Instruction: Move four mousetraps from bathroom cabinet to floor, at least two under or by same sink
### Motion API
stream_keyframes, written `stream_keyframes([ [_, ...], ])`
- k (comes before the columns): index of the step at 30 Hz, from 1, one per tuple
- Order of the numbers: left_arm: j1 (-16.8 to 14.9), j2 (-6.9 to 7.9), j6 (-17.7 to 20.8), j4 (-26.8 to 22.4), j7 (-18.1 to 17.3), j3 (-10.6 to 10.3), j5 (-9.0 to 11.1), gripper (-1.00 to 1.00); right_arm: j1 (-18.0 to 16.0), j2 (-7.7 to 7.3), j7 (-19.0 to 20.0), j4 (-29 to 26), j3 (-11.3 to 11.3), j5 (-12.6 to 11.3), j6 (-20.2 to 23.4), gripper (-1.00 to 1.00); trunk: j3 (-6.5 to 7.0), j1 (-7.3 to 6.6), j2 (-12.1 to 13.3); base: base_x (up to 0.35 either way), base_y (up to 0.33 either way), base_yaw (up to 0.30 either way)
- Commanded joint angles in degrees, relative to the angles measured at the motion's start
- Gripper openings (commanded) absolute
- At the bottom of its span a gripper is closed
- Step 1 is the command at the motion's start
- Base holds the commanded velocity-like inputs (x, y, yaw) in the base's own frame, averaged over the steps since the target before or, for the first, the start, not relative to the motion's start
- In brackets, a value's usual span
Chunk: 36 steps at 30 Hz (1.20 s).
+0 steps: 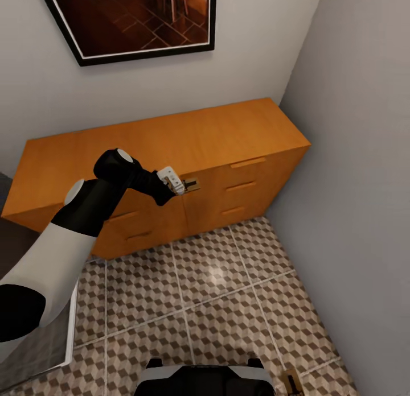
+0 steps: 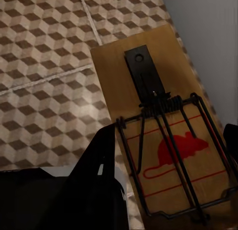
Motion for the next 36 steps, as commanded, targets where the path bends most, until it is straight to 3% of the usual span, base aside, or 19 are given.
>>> stream_keyframes([
  [1,0.0,0.02,0.2,-0.1,-0.6,-0.1,-0.6,-1.0,0.0,0.01,-0.2,0.0,0.5,-0.4,-0.1,-1.0,-0.08,0.0,-0.1,-0.305,-0.099,0.0],
  [16,1.1,-0.3,0.2,1.2,-0.6,-0.3,-0.4,-1.0,0.0,0.01,-0.2,0.0,0.5,-0.4,-0.1,-1.0,-0.08,0.0,-0.1,-0.214,-0.067,0.0],
  [22,8.4,-3.99,-0.3,7.4,1.0,-1.6,-0.7,-1.0,0.0,0.01,-0.2,0.0,0.5,-0.4,-0.1,-1.0,-0.08,0.0,-0.1,-0.009,-0.002,0.0],
  [26,13.9,-8.05,-3.7,17.4,9.7,-7.1,-0.3,-1.0,0.0,0.01,-0.2,0.0,0.5,-0.4,-0.1,-1.0,-0.08,0.0,-0.1,-0.001,0.0,0.0],
  [28,17.8,-10.95,-9.7,25.7,16.7,-8.8,0.0,-1.0,0.0,0.01,-0.2,0.0,0.5,-0.4,-0.1,-1.0,-0.08,0.0,-0.1,0.0,0.0,0.0],
  [31,21.3,-12.8,-17.4,36.4,24.3,-9.4,1.2,-1.0,0.0,-0.03,-0.1,0.0,0.5,-0.4,-0.1,-1.0,-0.08,0.0,-0.1,0.0,0.0,0.0],
  [33,22.9,-13.09,-22.8,43.2,29.1,-9.5,4.4,-1.0,0.0,-0.06,-0.1,0.0,0.4,-0.4,-0.1,-1.0,-0.08,0.0,-0.1,0.0,0.0,0.0],
  [36,24.6,-12.87,-31.8,54.4,37.1,-9.5,13.0,-1.0,0.0,-0.07,-0.1,0.0,0.4,-0.4,-0.1,-1.0,-0.08,0.0,-0.1,0.0,0.0,0.0],
])
